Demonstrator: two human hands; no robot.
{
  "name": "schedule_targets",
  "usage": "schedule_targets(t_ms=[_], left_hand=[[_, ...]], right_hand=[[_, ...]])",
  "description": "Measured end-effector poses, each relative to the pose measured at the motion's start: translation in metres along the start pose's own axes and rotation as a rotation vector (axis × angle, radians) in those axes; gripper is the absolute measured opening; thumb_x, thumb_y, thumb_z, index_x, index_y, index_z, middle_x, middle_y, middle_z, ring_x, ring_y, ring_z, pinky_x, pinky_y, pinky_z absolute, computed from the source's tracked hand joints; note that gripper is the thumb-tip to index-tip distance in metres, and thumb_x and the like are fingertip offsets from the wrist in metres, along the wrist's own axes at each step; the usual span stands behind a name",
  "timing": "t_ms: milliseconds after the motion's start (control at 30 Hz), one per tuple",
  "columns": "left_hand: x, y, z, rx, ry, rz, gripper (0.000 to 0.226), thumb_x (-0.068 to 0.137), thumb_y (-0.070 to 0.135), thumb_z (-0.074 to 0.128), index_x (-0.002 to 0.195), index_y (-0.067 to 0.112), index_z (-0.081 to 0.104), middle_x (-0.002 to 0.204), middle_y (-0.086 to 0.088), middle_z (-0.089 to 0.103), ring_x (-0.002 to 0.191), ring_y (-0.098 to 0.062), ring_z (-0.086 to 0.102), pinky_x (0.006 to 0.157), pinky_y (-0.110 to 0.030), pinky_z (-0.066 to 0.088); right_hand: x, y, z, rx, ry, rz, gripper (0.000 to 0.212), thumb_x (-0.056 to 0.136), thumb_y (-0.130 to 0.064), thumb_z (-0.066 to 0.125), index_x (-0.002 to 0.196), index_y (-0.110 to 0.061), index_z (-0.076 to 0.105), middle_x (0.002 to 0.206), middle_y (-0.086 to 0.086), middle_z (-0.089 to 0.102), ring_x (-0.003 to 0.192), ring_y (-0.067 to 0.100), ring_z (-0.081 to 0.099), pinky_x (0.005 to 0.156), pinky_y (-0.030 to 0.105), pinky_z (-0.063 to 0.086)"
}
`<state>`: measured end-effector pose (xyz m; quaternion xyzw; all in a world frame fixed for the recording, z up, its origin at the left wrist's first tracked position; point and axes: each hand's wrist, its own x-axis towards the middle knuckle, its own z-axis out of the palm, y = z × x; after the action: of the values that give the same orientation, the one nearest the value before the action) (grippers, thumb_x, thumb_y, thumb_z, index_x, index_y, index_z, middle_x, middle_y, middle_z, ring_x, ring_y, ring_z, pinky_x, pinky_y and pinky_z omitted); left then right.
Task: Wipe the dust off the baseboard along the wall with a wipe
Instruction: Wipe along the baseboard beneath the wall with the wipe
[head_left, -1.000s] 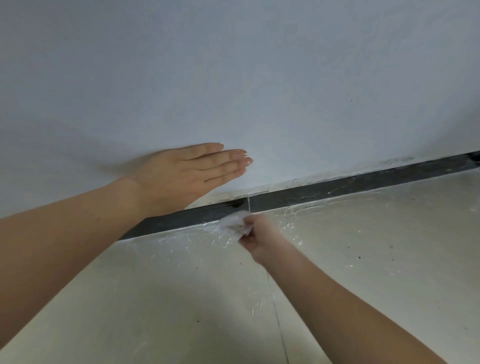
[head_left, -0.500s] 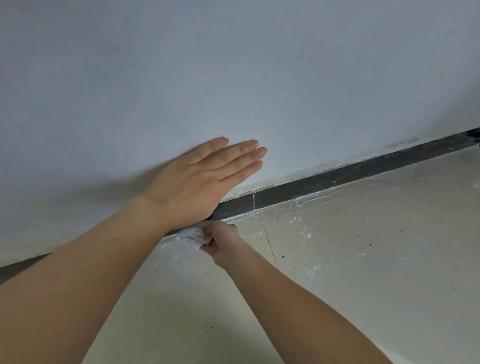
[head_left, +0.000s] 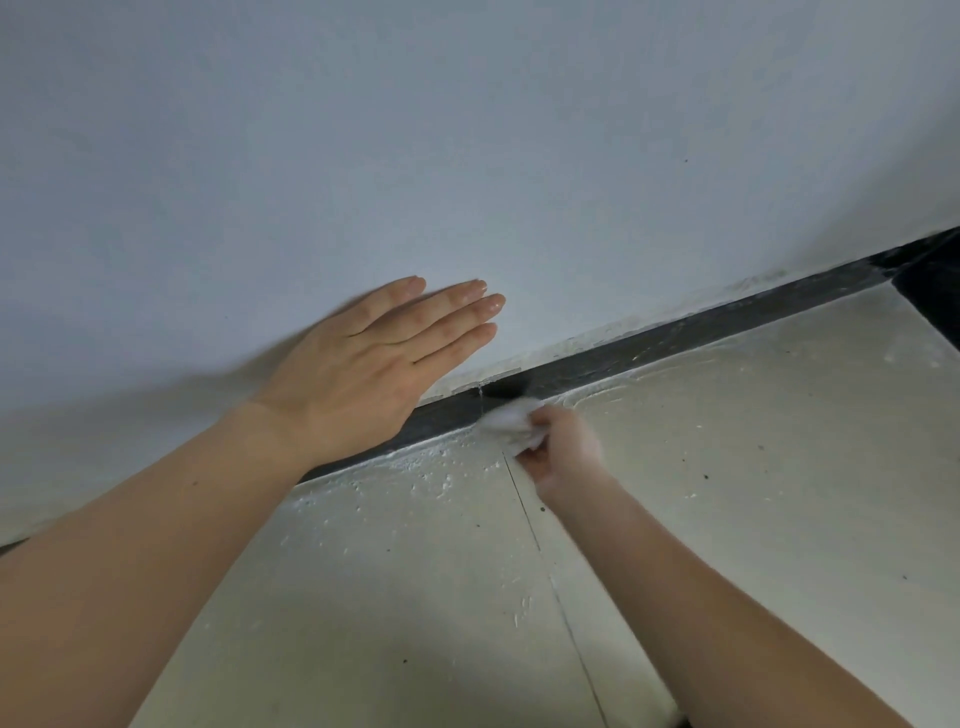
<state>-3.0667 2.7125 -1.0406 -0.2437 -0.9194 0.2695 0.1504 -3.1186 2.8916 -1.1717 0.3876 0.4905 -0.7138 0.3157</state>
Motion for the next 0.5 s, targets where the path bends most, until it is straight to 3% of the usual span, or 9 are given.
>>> schedule_targets(t_ms=[100,200,400,500], left_hand=[[0.0,0.001,0.001,-0.018,0.015,-0.005,0.064,0.086,0.008,0.03,0.149,0.016,0.031,0.157,0.003,0.023,0.144,-0.012,0.018,0.119,-0.032,0.0],[0.0,0.0,0.0,0.001,0.017,0.0,0.064,0.087,0.008,0.027,0.15,0.016,0.028,0.158,0.003,0.021,0.146,-0.013,0.018,0.119,-0.032,-0.002],[-0.001,0.003,0.003,0.076,0.026,-0.003,0.067,0.086,0.009,0.03,0.152,0.015,0.021,0.16,0.002,0.014,0.146,-0.013,0.011,0.119,-0.034,-0.003],[0.002,0.012,0.006,0.064,0.028,-0.048,0.065,0.089,0.009,0.024,0.153,0.016,0.019,0.16,0.002,0.012,0.147,-0.015,0.01,0.119,-0.038,-0.005]], right_hand=[[-0.006,0.051,0.035,-0.143,-0.183,0.121,0.026,0.079,0.003,0.057,0.104,0.0,0.059,0.093,0.019,0.059,0.079,0.028,0.061,0.053,0.027,0.054],[-0.009,0.065,0.054,-0.156,-0.2,0.146,0.033,0.078,0.008,0.059,0.11,0.006,0.056,0.092,0.021,0.061,0.074,0.028,0.063,0.058,0.034,0.057],[0.017,-0.027,0.006,-0.207,-0.081,0.055,0.012,0.086,0.009,0.048,0.088,0.002,0.058,0.083,0.02,0.059,0.067,0.025,0.06,0.064,0.034,0.055],[0.031,-0.077,-0.025,-0.151,0.028,-0.024,0.022,0.085,0.012,0.045,0.103,0.004,0.056,0.087,0.021,0.058,0.066,0.028,0.06,0.044,0.028,0.053]])
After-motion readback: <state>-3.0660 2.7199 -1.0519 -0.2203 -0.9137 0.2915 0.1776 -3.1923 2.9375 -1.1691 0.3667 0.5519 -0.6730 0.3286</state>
